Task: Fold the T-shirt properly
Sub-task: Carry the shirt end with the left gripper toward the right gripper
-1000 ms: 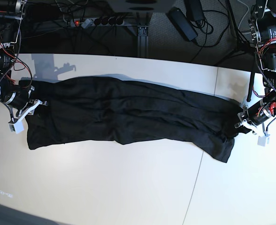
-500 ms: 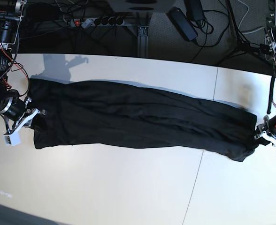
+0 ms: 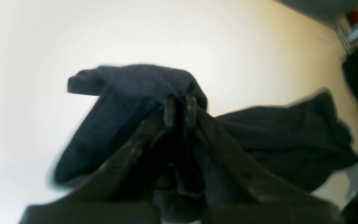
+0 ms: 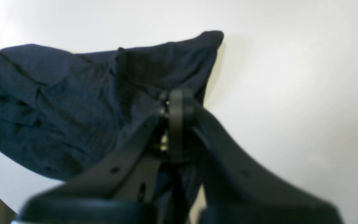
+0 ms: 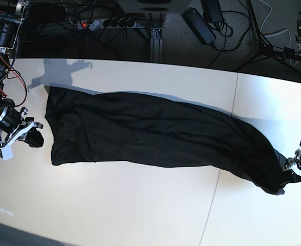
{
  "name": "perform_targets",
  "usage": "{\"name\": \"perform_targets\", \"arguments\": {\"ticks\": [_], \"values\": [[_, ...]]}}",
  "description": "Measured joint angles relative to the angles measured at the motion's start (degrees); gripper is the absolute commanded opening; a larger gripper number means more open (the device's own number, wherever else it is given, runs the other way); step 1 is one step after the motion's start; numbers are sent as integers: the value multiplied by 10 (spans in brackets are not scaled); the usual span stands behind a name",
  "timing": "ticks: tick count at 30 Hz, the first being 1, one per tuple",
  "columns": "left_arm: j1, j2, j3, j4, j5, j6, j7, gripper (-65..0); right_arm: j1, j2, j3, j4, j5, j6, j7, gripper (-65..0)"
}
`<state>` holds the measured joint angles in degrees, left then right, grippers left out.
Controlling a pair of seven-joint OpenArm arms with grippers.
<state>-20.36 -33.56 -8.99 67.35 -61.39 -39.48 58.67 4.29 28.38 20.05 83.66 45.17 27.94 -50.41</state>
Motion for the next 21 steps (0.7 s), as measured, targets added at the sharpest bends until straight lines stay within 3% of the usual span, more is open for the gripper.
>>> {"name": "perform_targets", "arguments": {"ticks": [9, 14, 21], "values": [[83, 46, 104, 271, 105, 0, -19, -650, 0, 0, 1, 0, -9, 0, -1, -650], [124, 84, 151, 307, 153, 0, -29, -650, 0, 0, 1, 0, -14, 0, 0, -650], [124, 186, 203, 309, 236, 0, -47, -650, 0, 0, 1, 0, -15, 0, 0, -650]]}}
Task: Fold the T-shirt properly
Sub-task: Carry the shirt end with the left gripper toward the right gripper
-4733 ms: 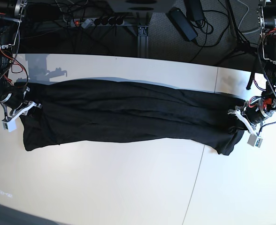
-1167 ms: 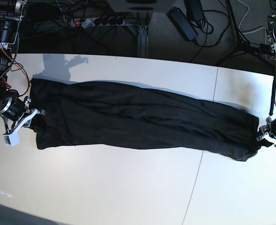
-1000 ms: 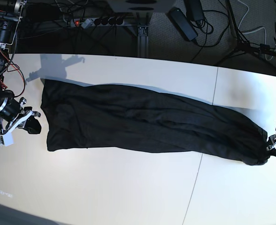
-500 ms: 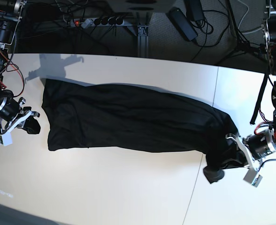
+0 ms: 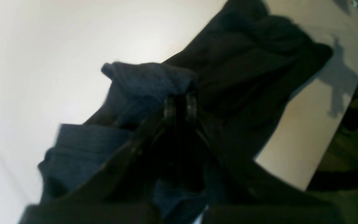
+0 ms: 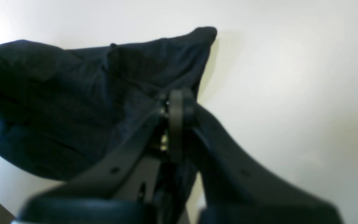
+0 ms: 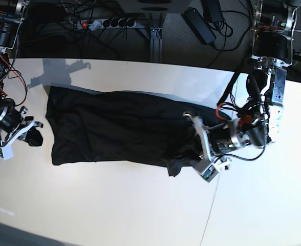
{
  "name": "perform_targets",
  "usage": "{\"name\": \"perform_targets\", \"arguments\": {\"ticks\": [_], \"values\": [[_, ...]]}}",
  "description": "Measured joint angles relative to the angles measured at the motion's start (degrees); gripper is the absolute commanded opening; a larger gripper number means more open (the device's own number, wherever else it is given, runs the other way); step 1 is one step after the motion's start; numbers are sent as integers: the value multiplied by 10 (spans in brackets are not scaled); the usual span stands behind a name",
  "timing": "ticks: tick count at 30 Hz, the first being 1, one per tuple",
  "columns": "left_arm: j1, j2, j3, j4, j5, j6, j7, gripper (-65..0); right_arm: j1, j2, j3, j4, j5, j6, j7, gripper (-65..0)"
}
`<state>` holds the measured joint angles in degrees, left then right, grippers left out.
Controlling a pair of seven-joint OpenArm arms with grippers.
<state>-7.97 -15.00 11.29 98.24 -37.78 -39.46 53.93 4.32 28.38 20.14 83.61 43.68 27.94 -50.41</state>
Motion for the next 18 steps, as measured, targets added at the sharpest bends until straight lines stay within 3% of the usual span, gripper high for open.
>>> {"name": "perform_targets", "arguments": {"ticks": [10, 14, 18], "values": [[15, 119, 44, -3, 79, 0, -28, -650, 0, 0, 0, 0, -5, 0, 0, -650], [16, 141, 58, -35, 110, 0, -49, -650, 0, 0, 0, 0, -5, 0, 0, -650], [16, 141, 76, -65, 114, 0, -59, -650, 0, 0, 0, 0, -6, 0, 0, -650]]}}
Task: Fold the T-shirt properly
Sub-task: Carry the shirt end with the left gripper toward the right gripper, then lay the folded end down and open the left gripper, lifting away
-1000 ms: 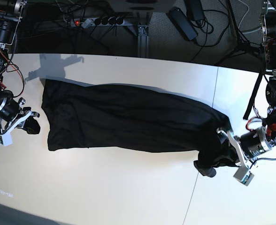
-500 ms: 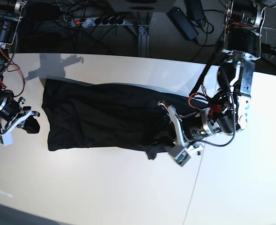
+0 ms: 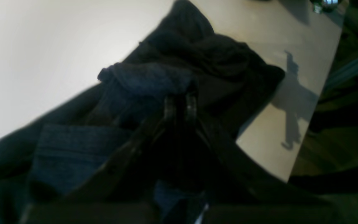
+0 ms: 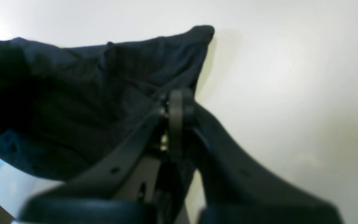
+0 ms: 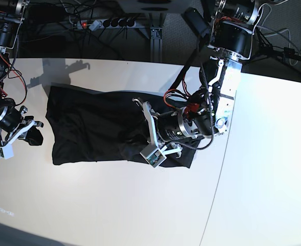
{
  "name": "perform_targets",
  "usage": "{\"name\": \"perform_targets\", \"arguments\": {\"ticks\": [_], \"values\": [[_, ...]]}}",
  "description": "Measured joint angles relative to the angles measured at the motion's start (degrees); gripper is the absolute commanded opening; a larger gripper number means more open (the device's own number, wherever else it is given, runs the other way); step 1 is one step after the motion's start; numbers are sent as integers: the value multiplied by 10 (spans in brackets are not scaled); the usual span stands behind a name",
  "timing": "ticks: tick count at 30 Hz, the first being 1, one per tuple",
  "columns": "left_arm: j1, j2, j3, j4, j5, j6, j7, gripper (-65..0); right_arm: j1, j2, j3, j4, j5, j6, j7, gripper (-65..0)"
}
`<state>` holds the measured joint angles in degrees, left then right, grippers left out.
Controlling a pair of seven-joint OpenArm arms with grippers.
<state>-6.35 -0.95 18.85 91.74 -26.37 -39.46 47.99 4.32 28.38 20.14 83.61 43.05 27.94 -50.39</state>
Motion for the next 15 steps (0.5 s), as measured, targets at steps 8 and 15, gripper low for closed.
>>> {"name": "perform_targets", "arguments": {"ticks": [8, 15], "values": [[0, 6, 39, -2, -1, 0, -18, -310, 0, 0, 0, 0, 0, 0, 0, -650], [-6, 25, 35, -2, 38, 15, -16, -311, 0, 0, 0, 0, 0, 0, 0, -650]]}}
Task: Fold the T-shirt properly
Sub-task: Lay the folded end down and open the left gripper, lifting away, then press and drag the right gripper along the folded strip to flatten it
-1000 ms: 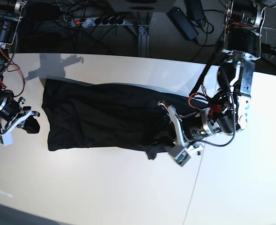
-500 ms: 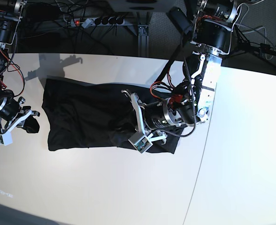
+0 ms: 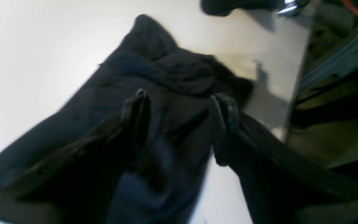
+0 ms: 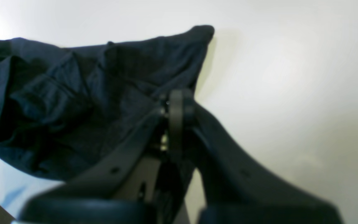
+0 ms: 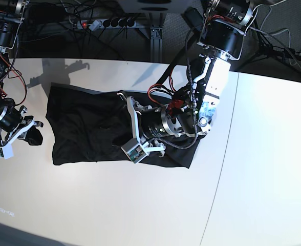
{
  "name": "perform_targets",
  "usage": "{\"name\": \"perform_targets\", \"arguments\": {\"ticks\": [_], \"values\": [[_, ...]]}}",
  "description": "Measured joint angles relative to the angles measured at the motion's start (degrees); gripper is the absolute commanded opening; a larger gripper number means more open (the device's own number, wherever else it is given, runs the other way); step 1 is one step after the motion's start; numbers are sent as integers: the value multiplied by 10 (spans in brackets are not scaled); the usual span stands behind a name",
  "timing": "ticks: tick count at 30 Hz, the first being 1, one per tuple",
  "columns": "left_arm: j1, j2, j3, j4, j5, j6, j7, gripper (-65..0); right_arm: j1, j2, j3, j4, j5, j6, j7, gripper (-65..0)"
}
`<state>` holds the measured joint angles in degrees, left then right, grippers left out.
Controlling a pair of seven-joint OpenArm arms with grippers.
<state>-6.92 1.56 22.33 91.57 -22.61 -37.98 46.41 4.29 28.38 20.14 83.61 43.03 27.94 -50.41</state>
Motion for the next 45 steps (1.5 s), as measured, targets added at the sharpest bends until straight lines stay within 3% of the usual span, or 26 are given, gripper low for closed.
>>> {"name": "perform_targets", "arguments": {"ticks": [6, 10, 20, 29, 33, 36, 40, 45], "values": [[-17, -45, -81, 0, 10, 22, -3, -311, 0, 0, 0, 0, 0, 0, 0, -650], [-5, -70, -109, 0, -45, 28, 16, -311, 0, 0, 0, 0, 1, 0, 0, -650], [34, -55, -109, 0, -44, 28, 22, -311, 0, -11, 0, 0, -3, 0, 0, -650], [35, -52, -87, 0, -45, 28, 22, -311, 5, -12, -44, 0, 64, 0, -3, -650], [33, -63, -145, 28, -46, 28, 24, -311, 42, -43, -85, 0, 73, 0, -21, -650], [31, -93, -197, 38, -56, 28, 21, -311, 75, -76, -124, 0, 76, 0, -42, -640], [34, -141, -244, 38, -69, 28, 33, -311, 108, -111, -180, 0, 73, 0, -50, -503], [38, -194, -273, 38, -89, 28, 43, -311, 118, -156, -241, 0, 41, 0, -50, -480]]}}
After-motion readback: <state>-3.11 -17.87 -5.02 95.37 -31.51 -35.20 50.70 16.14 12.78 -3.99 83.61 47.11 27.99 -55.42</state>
